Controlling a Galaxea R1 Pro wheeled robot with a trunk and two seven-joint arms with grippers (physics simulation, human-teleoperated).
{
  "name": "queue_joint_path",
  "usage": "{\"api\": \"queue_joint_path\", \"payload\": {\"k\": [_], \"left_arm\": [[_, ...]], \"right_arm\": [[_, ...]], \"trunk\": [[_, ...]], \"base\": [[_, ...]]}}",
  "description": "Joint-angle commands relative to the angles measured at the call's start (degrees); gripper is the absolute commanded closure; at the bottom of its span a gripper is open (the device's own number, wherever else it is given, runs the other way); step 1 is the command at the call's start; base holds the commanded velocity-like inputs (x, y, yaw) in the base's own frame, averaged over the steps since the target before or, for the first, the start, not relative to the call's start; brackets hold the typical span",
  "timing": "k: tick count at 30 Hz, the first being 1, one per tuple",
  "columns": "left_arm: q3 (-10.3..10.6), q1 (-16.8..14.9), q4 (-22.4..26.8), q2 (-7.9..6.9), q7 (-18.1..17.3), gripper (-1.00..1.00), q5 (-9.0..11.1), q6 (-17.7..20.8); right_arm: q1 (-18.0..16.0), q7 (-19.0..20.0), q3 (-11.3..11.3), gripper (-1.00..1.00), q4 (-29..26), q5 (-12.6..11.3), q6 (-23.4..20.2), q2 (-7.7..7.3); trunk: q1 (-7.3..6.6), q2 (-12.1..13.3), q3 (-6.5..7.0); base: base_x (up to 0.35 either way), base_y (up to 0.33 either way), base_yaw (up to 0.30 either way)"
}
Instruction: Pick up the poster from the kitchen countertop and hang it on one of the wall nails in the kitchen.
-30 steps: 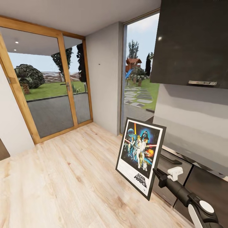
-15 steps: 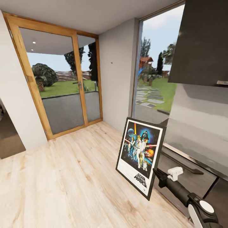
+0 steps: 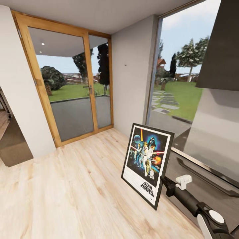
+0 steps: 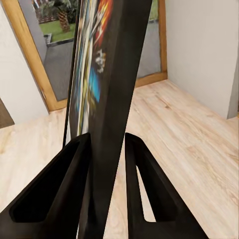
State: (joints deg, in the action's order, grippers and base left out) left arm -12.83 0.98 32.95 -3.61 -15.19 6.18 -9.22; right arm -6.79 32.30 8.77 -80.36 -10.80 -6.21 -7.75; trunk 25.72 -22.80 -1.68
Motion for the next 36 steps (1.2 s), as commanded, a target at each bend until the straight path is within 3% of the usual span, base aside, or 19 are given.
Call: {"api": "queue_joint_path", "payload": {"k": [1, 36], "left_arm": [[-0.09, -0.01, 0.01, 0.0, -0.45, -1.0, 0.59, 0.08], [-0.09, -0.01, 0.1, 0.0, -0.45, -1.0, 0.6, 0.08]], "right_arm": [[-0.02, 0.4, 0.09, 1.0, -0.06, -0.71, -0.64, 0.01], [-0.03, 0.39, 0.1, 1.0, -0.06, -0.71, -0.62, 0.01]], "trunk": [[0.06, -0.12, -0.12], [0.06, -0.12, -0.12]], "base": [[0.233, 0.276, 0.001], [0.241, 0.276, 0.0]]}}
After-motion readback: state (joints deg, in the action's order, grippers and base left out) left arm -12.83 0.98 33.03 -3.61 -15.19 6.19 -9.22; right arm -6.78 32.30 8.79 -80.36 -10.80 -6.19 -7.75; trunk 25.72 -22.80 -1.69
